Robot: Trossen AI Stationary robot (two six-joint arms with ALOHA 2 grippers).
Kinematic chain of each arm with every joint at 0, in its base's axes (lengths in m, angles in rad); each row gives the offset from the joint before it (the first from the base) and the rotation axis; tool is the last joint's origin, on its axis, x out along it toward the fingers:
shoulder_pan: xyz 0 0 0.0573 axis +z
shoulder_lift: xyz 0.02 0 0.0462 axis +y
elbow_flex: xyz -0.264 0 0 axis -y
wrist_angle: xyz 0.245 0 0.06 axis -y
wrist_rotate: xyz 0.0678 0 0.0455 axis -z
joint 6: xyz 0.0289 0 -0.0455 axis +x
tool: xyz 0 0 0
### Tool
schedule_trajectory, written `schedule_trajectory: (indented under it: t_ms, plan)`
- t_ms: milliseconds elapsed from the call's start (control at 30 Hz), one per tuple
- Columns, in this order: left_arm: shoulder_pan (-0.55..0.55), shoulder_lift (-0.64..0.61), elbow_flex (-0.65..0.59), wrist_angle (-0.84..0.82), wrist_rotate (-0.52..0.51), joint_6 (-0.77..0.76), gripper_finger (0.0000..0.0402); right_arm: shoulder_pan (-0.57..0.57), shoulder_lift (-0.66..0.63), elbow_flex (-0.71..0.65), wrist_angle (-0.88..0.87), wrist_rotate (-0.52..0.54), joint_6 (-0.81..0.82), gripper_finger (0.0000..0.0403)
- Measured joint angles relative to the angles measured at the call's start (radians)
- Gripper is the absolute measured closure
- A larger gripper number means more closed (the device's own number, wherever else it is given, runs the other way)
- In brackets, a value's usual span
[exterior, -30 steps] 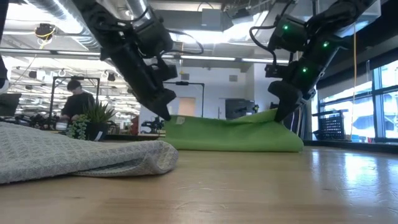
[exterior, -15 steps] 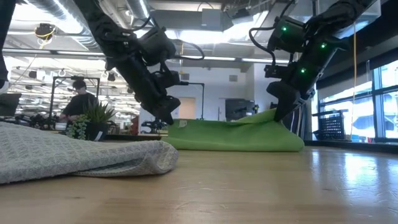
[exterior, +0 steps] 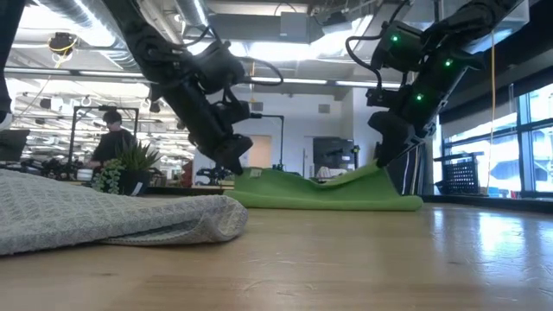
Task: Roll microfiber towels into tight, uniform cylinder then place into a basket
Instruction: Roll the green microfiber cloth
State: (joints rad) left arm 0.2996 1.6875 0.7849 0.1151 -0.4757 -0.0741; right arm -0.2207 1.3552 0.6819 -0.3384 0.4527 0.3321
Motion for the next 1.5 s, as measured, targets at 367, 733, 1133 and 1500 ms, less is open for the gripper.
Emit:
schedule_trajectory:
  t_ms: [367,733,1133,1500]
  plan:
    - [0.022,0.0,0.0,0.006,0.024,-0.001,0.0308,0.0,0.0,0.0,0.014,-0.003,0.002,0.0221]
    - [-0.035,0.0,0.0,0.002,0.259,0.104,0.0306,0.033,0.009,0.0,0.066,-0.391,-0.032,0.0218]
    - [-0.047,0.054,0.002,-0.053,0.286,0.081,0.031,0.048,0.217,0.0,0.173,-0.37,-0.026,0.0225]
    - [-0.115,0.064,0.006,-0.19,0.319,-0.077,0.031,0.008,0.261,0.002,0.201,-0.281,-0.068,0.0225]
